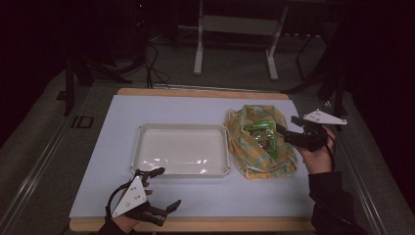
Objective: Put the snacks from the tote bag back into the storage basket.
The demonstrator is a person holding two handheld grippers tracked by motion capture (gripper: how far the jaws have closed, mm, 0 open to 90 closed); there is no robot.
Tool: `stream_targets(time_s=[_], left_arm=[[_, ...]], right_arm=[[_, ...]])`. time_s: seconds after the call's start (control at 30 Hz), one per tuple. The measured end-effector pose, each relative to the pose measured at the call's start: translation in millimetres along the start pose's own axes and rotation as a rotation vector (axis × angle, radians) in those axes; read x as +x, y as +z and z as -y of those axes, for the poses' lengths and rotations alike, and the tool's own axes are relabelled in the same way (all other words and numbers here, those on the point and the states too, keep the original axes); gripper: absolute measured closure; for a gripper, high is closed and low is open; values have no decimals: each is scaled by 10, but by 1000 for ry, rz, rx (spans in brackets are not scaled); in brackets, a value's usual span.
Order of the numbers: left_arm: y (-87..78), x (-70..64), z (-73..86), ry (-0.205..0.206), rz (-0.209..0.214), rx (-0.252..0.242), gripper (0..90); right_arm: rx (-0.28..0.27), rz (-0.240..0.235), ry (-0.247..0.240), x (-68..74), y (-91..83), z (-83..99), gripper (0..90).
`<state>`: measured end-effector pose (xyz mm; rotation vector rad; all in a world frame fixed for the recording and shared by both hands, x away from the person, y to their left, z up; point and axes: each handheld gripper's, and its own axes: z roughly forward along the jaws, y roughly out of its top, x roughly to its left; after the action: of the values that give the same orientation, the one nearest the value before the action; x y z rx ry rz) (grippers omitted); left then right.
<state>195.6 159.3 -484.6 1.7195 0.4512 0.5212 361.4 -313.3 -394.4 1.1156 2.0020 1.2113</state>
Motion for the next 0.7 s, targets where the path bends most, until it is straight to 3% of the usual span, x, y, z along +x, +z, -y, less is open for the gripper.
stream_targets(time_s=[0.47, 0.7], left_arm=[[9, -1, 3, 5, 2, 6, 4], [6, -2, 1, 5, 5, 4, 4]], right_arm=[[118, 15, 53, -130, 331, 153, 357], [255, -4, 107, -198, 542, 217, 366]])
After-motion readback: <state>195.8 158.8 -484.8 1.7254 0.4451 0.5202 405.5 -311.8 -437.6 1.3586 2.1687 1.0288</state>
